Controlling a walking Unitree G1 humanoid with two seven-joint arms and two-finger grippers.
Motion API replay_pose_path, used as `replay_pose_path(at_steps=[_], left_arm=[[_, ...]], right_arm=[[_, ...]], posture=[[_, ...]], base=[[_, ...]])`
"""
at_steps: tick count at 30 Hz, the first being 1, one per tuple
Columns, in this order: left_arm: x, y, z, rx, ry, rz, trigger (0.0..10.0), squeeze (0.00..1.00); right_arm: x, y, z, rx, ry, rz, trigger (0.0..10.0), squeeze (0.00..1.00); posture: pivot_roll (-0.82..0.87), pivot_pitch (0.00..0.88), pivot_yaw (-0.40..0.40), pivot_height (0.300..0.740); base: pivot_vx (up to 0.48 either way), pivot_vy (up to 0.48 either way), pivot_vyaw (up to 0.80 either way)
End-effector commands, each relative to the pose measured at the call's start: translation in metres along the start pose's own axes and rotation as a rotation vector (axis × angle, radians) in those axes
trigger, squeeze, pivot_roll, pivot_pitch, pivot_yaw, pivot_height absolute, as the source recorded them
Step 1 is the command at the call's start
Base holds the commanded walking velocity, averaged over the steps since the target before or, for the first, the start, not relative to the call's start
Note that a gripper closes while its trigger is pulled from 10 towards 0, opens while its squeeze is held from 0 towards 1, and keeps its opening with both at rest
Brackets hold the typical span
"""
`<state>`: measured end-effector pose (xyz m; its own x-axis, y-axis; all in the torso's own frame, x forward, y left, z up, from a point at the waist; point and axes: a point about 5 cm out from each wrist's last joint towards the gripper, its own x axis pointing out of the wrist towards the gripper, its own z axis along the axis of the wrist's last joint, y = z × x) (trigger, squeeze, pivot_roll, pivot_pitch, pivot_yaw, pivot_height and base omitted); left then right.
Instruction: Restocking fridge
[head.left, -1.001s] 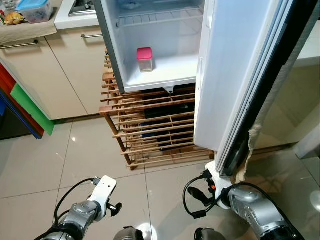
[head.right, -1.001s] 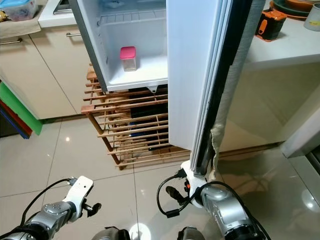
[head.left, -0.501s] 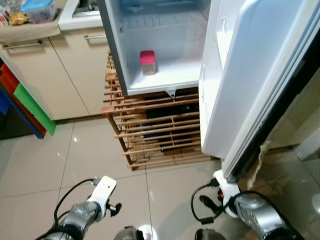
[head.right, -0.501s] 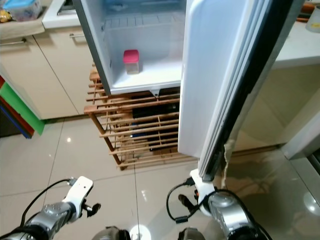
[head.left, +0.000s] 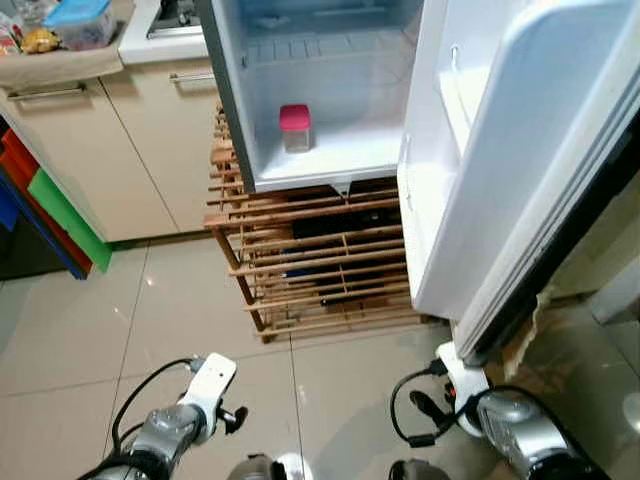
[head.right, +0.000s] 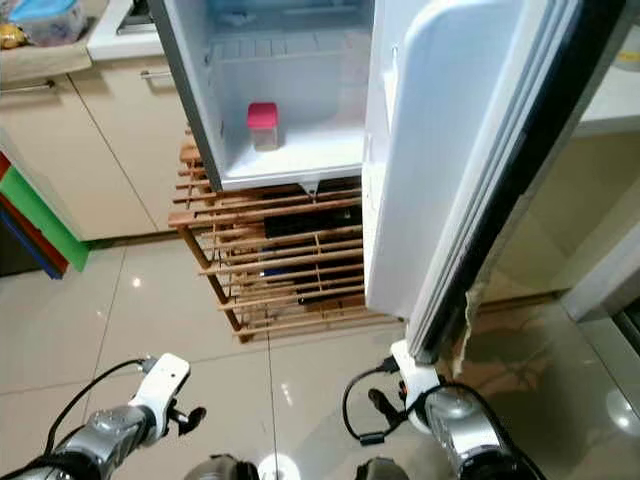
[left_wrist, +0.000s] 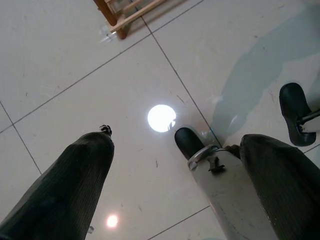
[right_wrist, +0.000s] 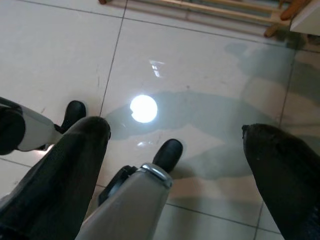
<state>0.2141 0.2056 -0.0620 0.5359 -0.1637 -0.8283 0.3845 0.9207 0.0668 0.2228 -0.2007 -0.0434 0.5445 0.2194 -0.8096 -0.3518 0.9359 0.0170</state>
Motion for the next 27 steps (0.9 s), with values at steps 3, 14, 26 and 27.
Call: replay_pose_path(at_steps=[3, 14, 26, 27], left_arm=[[-0.001, 0.000, -0.007, -0.003, 0.019, 0.008, 10.0, 0.00], [0.000, -0.003, -0.009, -0.006, 0.018, 0.004, 10.0, 0.00], [-0.001, -0.007, -0.014, 0.001, 0.026, -0.003, 10.0, 0.00], [-0.001, -0.007, -0.014, 0.001, 0.026, -0.003, 10.0, 0.00]], right_arm=[[0.001, -0.008, 0.014, -0.001, -0.084, -0.043, 10.0, 0.00], [-0.003, -0.017, -0.033, 0.031, 0.065, -0.094, 10.0, 0.00], [-0.036, -0.052, -0.105, 0.273, 0.280, -0.414, 10.0, 0.00], [-0.036, -0.052, -0.105, 0.273, 0.280, -0.414, 10.0, 0.00]], posture=[[-0.11, 0.011, 0.020, 0.740], [-0.11, 0.018, 0.014, 0.740], [-0.12, 0.018, 0.018, 0.740], [-0.12, 0.018, 0.018, 0.740]], base=[[0.000, 0.000, 0.00], [0.000, 0.000, 0.00], [0.000, 0.000, 0.00], [0.000, 0.000, 0.00]])
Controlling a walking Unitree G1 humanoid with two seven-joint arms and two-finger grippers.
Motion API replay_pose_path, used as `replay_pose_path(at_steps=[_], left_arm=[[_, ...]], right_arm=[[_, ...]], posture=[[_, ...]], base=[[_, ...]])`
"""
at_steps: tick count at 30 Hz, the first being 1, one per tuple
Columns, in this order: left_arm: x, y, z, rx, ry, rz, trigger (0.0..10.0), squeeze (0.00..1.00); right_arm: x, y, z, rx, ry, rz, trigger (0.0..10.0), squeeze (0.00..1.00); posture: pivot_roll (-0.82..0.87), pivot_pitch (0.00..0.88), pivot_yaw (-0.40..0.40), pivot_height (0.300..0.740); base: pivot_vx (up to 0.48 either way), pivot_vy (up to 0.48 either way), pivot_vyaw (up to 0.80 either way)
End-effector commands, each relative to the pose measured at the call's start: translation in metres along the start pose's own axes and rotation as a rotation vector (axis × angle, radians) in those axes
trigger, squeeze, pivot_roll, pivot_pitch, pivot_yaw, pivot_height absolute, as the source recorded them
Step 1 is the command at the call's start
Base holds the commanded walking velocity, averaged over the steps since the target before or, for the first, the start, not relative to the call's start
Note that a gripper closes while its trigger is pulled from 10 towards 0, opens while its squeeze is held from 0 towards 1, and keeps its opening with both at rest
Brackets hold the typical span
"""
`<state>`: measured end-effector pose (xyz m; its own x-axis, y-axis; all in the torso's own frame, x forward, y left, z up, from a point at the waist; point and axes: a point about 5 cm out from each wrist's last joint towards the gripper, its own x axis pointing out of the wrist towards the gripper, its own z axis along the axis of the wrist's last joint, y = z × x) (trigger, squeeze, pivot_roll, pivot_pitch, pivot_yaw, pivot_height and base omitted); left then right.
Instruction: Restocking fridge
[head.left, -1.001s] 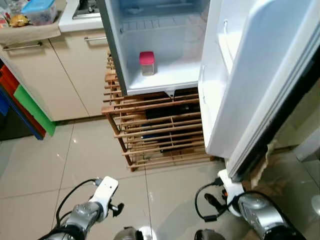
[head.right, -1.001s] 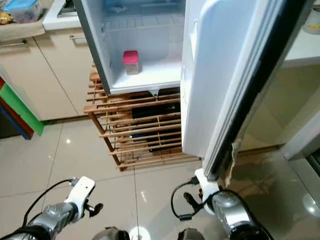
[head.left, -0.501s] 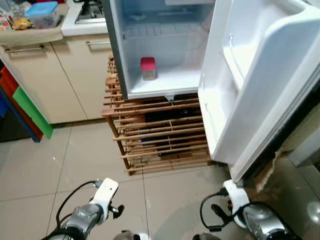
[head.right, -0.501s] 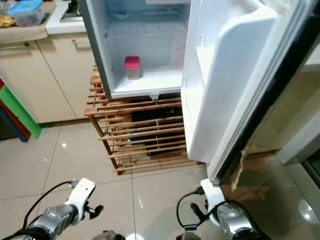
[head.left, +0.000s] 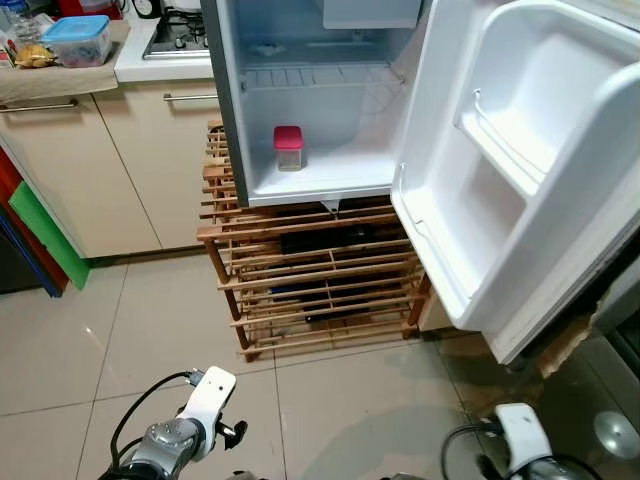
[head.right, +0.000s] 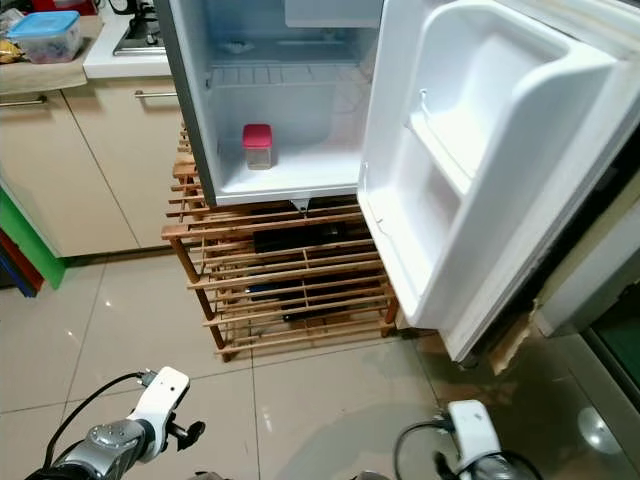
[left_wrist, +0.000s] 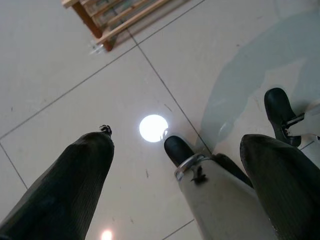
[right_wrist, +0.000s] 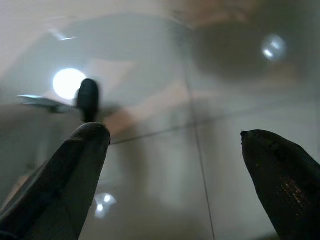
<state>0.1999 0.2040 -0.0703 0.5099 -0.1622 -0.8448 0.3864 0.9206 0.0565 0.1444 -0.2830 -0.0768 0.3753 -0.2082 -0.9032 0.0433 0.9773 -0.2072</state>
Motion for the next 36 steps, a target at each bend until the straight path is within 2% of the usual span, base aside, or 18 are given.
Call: replay_pose_path(at_steps=[1, 2, 4, 6, 7, 8, 11, 12, 14, 16, 19, 28, 29, 30, 31, 33, 35, 36], left_arm=[[0.000, 0.001, 0.000, 0.006, -0.003, 0.006, 10.0, 0.00], [0.000, 0.000, 0.001, 0.005, -0.015, 0.002, 10.0, 0.00], [0.000, 0.000, 0.002, 0.001, -0.038, 0.005, 10.0, 0.00], [0.000, -0.001, 0.004, -0.012, -0.068, 0.007, 10.0, 0.00], [-0.002, -0.002, 0.009, -0.046, -0.160, 0.007, 10.0, 0.00], [-0.002, -0.003, 0.011, -0.060, -0.196, 0.005, 10.0, 0.00], [-0.003, -0.005, 0.015, -0.068, -0.240, -0.023, 10.0, 0.00], [-0.003, -0.005, 0.016, -0.072, -0.246, -0.036, 10.0, 0.00], [-0.003, -0.006, 0.016, -0.071, -0.247, -0.044, 10.0, 0.00], [-0.003, -0.006, 0.016, -0.073, -0.243, -0.045, 10.0, 0.00], [-0.002, -0.005, 0.015, -0.083, -0.239, -0.030, 10.0, 0.00], [-0.003, -0.004, 0.014, -0.109, -0.245, 0.004, 10.0, 0.00], [-0.003, -0.004, 0.014, -0.127, -0.257, 0.010, 10.0, 0.00], [-0.003, -0.004, 0.014, -0.127, -0.257, 0.010, 10.0, 0.00], [-0.003, -0.003, 0.014, -0.137, -0.266, 0.018, 10.0, 0.00], [-0.003, -0.003, 0.014, -0.141, -0.269, 0.025, 10.0, 0.00], [-0.003, -0.003, 0.014, -0.141, -0.269, 0.025, 10.0, 0.00], [-0.003, -0.003, 0.014, -0.143, -0.270, 0.029, 10.0, 0.00]], right_arm=[[-0.001, -0.009, -0.007, 0.046, 0.025, -0.048, 10.0, 0.00], [-0.003, -0.021, -0.012, 0.066, 0.035, -0.101, 10.0, 0.00], [-0.003, -0.022, -0.011, 0.071, 0.023, -0.107, 10.0, 0.00], [-0.003, -0.021, -0.009, 0.073, 0.004, -0.100, 10.0, 0.00], [-0.002, -0.016, -0.001, 0.074, -0.031, -0.080, 10.0, 0.00], [-0.002, -0.013, 0.002, 0.071, -0.043, -0.069, 10.0, 0.00], [0.000, -0.007, 0.005, 0.057, -0.052, -0.051, 10.0, 0.00], [0.000, -0.005, 0.006, 0.052, -0.052, -0.048, 10.0, 0.00], [-0.002, -0.014, 0.007, 0.049, -0.053, -0.053, 10.0, 0.00], [-0.005, -0.031, 0.010, 0.047, -0.056, -0.060, 10.0, 0.00], [-0.007, -0.036, 0.011, 0.045, -0.058, -0.060, 10.0, 0.00], [-0.007, -0.039, 0.017, 0.020, -0.082, -0.076, 10.0, 0.00], [-0.008, -0.038, 0.028, -0.023, -0.143, -0.087, 10.0, 0.00], [-0.008, -0.038, 0.028, -0.023, -0.143, -0.087, 10.0, 0.00], [-0.008, -0.035, 0.041, -0.040, -0.209, -0.085, 10.0, 0.00], [-0.009, -0.031, 0.053, -0.046, -0.264, -0.070, 10.0, 0.00], [-0.009, -0.031, 0.053, -0.046, -0.264, -0.070, 10.0, 0.00], [-0.010, -0.026, 0.063, -0.061, -0.307, -0.057, 10.0, 0.00]], posture=[[-0.13, 0.019, 0.018, 0.740], [-0.13, 0.019, 0.018, 0.740], [-0.13, 0.021, 0.017, 0.740], [-0.14, 0.021, 0.017, 0.740], [-0.14, 0.022, 0.017, 0.740], [-0.14, 0.022, 0.017, 0.740], [-0.15, 0.024, 0.016, 0.740], [-0.15, 0.024, 0.016, 0.740], [-0.15, 0.025, 0.015, 0.740], [-0.15, 0.025, 0.016, 0.740], [-0.15, 0.026, 0.017, 0.740], [-0.15, 0.026, 0.016, 0.740], [-0.15, 0.026, 0.016, 0.740], [-0.15, 0.026, 0.016, 0.740], [-0.15, 0.027, 0.017, 0.740], [-0.15, 0.027, 0.018, 0.740], [-0.15, 0.027, 0.018, 0.740], [-0.15, 0.026, 0.017, 0.740]], base=[[0.000, 0.000, 0.00], [0.000, 0.000, 0.00], [0.000, 0.000, 0.00], [0.000, 0.000, 0.00], [0.000, 0.000, 0.00], [0.000, 0.000, 0.00], [0.000, -0.295, 0.00], [0.000, -0.416, 0.00], [0.000, -0.420, 0.00], [0.000, -0.418, 0.00], [0.089, -0.411, 0.00], [0.315, -0.357, 0.00], [0.450, 0.000, 0.00], [0.450, 0.000, 0.00], [0.461, 0.000, 0.00], [0.471, 0.000, 0.00], [0.480, 0.000, 0.00], [0.480, 0.000, 0.80]])
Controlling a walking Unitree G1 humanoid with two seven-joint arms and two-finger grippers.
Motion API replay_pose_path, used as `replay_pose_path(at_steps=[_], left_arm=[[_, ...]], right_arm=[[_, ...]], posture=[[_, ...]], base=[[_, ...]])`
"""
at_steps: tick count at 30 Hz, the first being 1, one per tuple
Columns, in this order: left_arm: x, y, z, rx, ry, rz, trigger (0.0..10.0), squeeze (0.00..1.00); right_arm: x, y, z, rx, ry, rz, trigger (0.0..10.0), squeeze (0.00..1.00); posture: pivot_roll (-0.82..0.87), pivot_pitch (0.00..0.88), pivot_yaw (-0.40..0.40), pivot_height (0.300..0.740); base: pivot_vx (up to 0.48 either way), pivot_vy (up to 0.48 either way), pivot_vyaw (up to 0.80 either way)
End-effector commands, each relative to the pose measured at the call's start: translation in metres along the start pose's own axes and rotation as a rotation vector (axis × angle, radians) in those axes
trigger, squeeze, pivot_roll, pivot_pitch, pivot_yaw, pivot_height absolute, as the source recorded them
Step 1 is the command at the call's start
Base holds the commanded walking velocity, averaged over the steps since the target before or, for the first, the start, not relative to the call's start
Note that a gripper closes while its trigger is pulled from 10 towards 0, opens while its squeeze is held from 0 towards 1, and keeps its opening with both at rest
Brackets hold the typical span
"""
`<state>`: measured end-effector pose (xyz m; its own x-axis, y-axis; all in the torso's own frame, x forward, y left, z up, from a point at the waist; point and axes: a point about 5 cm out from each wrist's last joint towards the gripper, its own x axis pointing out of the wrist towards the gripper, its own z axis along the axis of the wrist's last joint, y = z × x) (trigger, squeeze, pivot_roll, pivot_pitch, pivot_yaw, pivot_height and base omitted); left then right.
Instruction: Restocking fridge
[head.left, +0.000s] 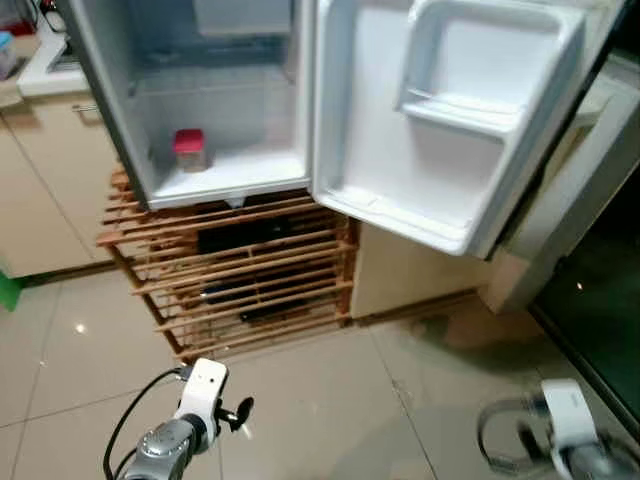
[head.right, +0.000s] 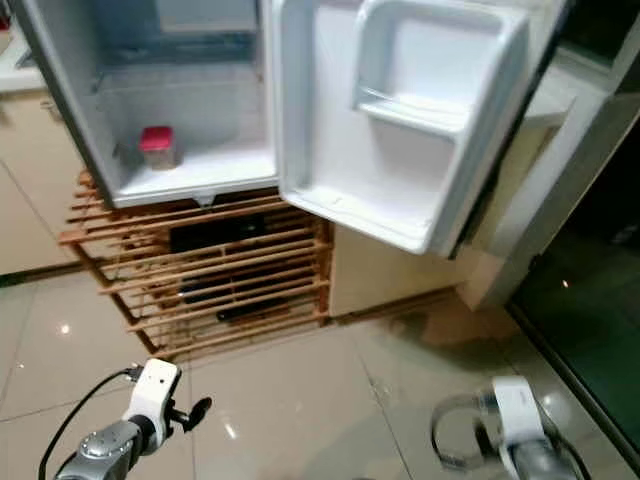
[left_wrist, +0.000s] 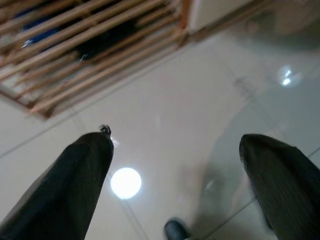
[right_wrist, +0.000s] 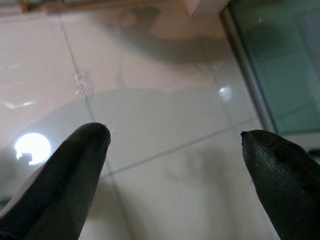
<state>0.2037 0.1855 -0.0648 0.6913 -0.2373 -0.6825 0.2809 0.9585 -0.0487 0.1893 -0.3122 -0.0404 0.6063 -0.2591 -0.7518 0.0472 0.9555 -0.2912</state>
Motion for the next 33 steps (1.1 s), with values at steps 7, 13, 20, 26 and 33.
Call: replay_pose_path(at_steps=[7, 13, 20, 26, 33], left_arm=[[0.012, 0.005, 0.054, 0.047, -0.132, -0.011, 10.0, 0.00], [0.018, 0.002, 0.078, 0.063, -0.162, -0.014, 10.0, 0.00], [0.017, 0.002, 0.076, 0.072, -0.140, -0.018, 10.0, 0.00], [0.016, 0.002, 0.081, 0.079, -0.177, -0.015, 10.0, 0.00], [0.012, -0.006, 0.094, 0.100, -0.302, -0.050, 10.0, 0.00]], right_arm=[[0.005, 0.021, 0.023, -0.035, -0.088, 0.052, 10.0, 0.00], [0.004, 0.021, 0.009, -0.041, -0.030, 0.019, 10.0, 0.00], [0.001, 0.013, -0.009, -0.034, 0.038, -0.054, 10.0, 0.00], [0.000, 0.017, -0.013, -0.010, 0.036, -0.041, 10.0, 0.00], [-0.003, 0.026, 0.004, 0.081, -0.213, 0.052, 10.0, 0.00]], posture=[[-0.15, 0.027, 0.017, 0.740], [-0.13, 0.026, 0.016, 0.740], [-0.14, 0.023, 0.019, 0.740], [-0.14, 0.014, 0.024, 0.740], [-0.15, 0.004, 0.032, 0.740]], base=[[0.480, 0.000, 0.68], [0.160, 0.000, 0.00], [0.000, 0.000, 0.00], [0.000, -0.121, 0.00], [0.000, -0.433, 0.00]])
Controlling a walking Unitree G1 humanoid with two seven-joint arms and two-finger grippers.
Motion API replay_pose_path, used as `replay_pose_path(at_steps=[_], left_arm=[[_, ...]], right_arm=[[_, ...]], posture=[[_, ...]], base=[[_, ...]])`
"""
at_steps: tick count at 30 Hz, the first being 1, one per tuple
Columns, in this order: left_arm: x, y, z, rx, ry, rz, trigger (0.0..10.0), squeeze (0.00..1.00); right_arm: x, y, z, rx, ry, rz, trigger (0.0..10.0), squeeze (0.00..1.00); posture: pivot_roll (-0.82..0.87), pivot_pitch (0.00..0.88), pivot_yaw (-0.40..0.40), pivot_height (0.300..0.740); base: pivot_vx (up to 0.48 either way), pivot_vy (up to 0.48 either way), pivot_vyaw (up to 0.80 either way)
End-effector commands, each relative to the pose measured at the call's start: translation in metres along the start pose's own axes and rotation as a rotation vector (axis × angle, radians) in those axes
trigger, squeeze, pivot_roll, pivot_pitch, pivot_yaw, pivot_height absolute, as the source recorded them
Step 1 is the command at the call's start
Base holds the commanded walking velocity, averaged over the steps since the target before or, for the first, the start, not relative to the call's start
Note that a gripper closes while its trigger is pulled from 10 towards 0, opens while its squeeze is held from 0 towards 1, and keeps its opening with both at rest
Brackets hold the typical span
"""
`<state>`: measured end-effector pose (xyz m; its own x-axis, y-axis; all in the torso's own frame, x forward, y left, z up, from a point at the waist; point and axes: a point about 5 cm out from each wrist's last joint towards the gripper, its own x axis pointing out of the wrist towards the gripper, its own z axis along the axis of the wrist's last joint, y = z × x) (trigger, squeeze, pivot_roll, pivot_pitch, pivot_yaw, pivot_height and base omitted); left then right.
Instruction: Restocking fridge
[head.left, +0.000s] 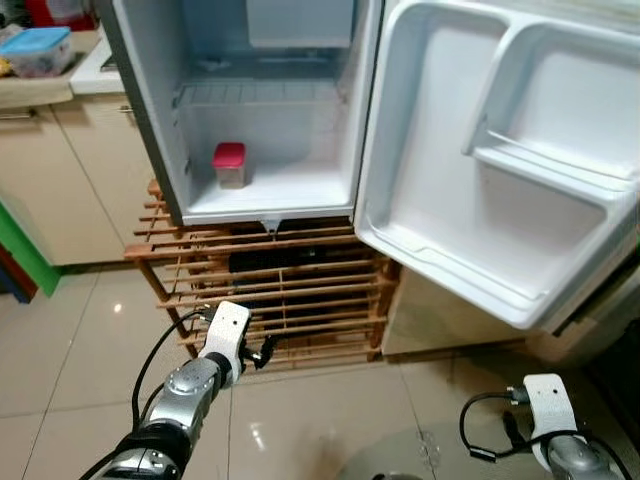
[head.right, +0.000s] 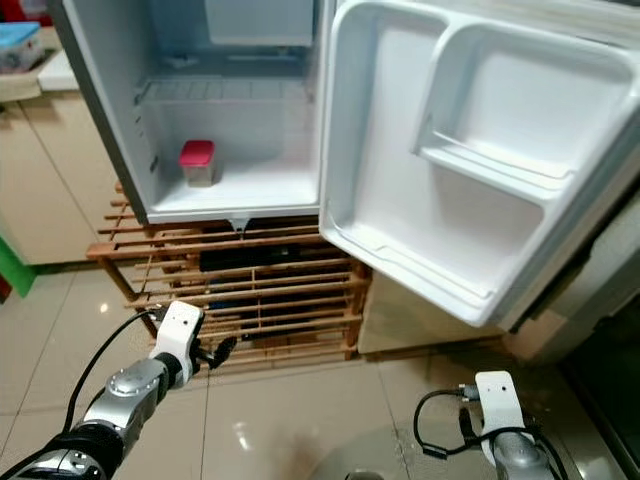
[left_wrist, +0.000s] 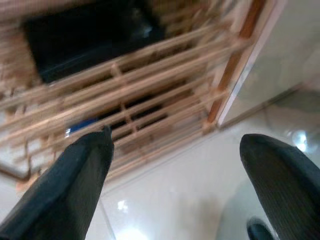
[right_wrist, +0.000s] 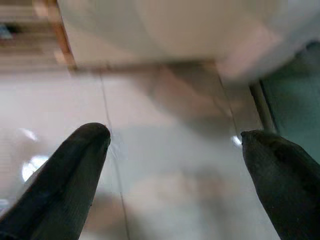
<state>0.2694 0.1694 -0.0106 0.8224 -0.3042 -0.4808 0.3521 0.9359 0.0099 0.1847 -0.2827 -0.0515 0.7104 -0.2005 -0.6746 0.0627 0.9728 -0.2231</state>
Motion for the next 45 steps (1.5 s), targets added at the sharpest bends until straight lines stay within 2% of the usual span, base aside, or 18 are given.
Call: replay_pose_path(at_steps=[1, 3, 5, 9, 11, 15, 19, 21, 22, 24, 28, 34, 36, 38, 39, 41, 42, 45], left_arm=[[0.002, -0.006, 0.009, 0.006, -0.054, -0.023, 10.0, 0.00], [-0.002, -0.009, 0.013, -0.001, -0.125, -0.046, 10.0, 0.00], [-0.003, -0.014, 0.016, -0.015, -0.170, -0.077, 10.0, 0.00], [-0.003, -0.018, 0.012, -0.029, -0.152, -0.091, 10.0, 0.00], [-0.003, -0.018, 0.002, -0.031, -0.101, -0.059, 10.0, 0.00], [-0.003, -0.012, -0.007, -0.051, -0.047, -0.023, 10.0, 0.00], [-0.004, -0.003, -0.011, -0.050, -0.013, 0.004, 10.0, 0.00], [-0.003, -0.002, -0.007, 0.001, -0.027, -0.013, 10.0, 0.00], [-0.002, -0.004, -0.008, 0.079, 0.009, -0.042, 10.0, 0.00], [-0.002, -0.004, -0.010, 0.110, 0.033, -0.053, 10.0, 0.00], [-0.003, -0.005, -0.028, 0.139, 0.218, -0.090, 10.0, 0.00], [-0.004, -0.005, -0.035, 0.152, 0.286, -0.106, 10.0, 0.00], [-0.004, -0.006, -0.036, 0.149, 0.291, -0.108, 10.0, 0.00], [-0.007, -0.009, -0.043, 0.128, 0.324, -0.120, 10.0, 0.00], [-0.008, -0.011, -0.048, 0.120, 0.344, -0.124, 10.0, 0.00], [-0.013, -0.011, -0.058, 0.123, 0.409, -0.132, 10.0, 0.00], [-0.017, -0.011, -0.064, 0.131, 0.445, -0.134, 10.0, 0.00], [-0.024, -0.009, -0.077, 0.180, 0.507, -0.126, 10.0, 0.00]], right_arm=[[0.000, -0.005, 0.010, 0.022, -0.078, 0.010, 10.0, 0.00], [-0.001, 0.000, 0.016, 0.035, -0.146, 0.081, 10.0, 0.00], [-0.001, 0.004, 0.019, -0.014, -0.153, 0.145, 10.0, 0.00], [0.001, 0.006, 0.016, -0.086, -0.091, 0.211, 10.0, 0.00], [0.002, 0.005, 0.010, -0.163, 0.000, 0.229, 10.0, 0.00], [0.002, 0.001, 0.002, -0.182, 0.098, 0.212, 10.0, 0.00], [0.001, -0.009, -0.006, -0.152, 0.197, 0.078, 10.0, 0.00], [0.001, -0.016, -0.011, -0.134, 0.256, -0.052, 10.0, 0.00], [0.000, -0.019, -0.013, -0.123, 0.297, -0.120, 10.0, 0.00], [0.000, -0.019, -0.014, -0.117, 0.310, -0.135, 10.0, 0.00], [-0.002, -0.023, -0.015, -0.121, 0.369, -0.242, 10.0, 0.00], [-0.005, -0.028, -0.011, -0.121, 0.295, -0.515, 10.0, 0.00], [-0.005, -0.028, -0.010, -0.129, 0.282, -0.542, 10.0, 0.00], [-0.008, -0.029, -0.006, -0.133, 0.188, -0.648, 10.0, 0.00], [-0.014, -0.070, 0.003, -0.126, 0.157, -0.693, 10.0, 0.00], [-0.028, -0.126, 0.027, -0.117, 0.087, -0.752, 10.0, 0.00], [-0.033, -0.141, 0.038, -0.114, 0.050, -0.769, 10.0, 0.00], [-0.031, -0.145, 0.065, -0.082, -0.070, -0.791, 10.0, 0.00]], posture=[[-0.15, 0.004, 0.032, 0.740], [-0.15, 0.005, 0.032, 0.740], [-0.15, 0.003, 0.029, 0.740], [-0.14, 0.000, 0.024, 0.740], [-0.13, 0.000, 0.019, 0.740], [-0.14, 0.000, 0.020, 0.740], [-0.14, 0.004, 0.025, 0.740], [-0.15, 0.008, 0.030, 0.740], [-0.15, 0.008, 0.032, 0.740], [-0.15, 0.008, 0.032, 0.740], [-0.16, 0.012, 0.038, 0.740], [-0.16, 0.017, 0.041, 0.740], [-0.16, 0.017, 0.041, 0.740], [-0.16, 0.017, 0.041, 0.740], [-0.16, 0.017, 0.041, 0.740], [-0.16, 0.020, 0.041, 0.740], [-0.16, 0.020, 0.041, 0.740], [-0.16, 0.024, 0.039, 0.740]], base=[[0.000, -0.424, 0.00], [0.262, -0.397, 0.00], [0.298, -0.371, 0.00], [0.000, 0.000, 0.00], [0.000, 0.000, 0.00], [0.000, 0.000, 0.00], [0.000, 0.000, 0.00], [0.000, 0.000, 0.00], [0.000, 0.000, 0.00], [0.000, 0.000, 0.00], [0.000, 0.000, 0.00], [0.000, 0.000, 0.00], [0.000, 0.000, 0.00], [0.000, 0.000, 0.00], [0.000, 0.000, 0.00], [0.000, 0.000, 0.00], [0.000, 0.000, 0.00], [0.000, 0.000, 0.00]])
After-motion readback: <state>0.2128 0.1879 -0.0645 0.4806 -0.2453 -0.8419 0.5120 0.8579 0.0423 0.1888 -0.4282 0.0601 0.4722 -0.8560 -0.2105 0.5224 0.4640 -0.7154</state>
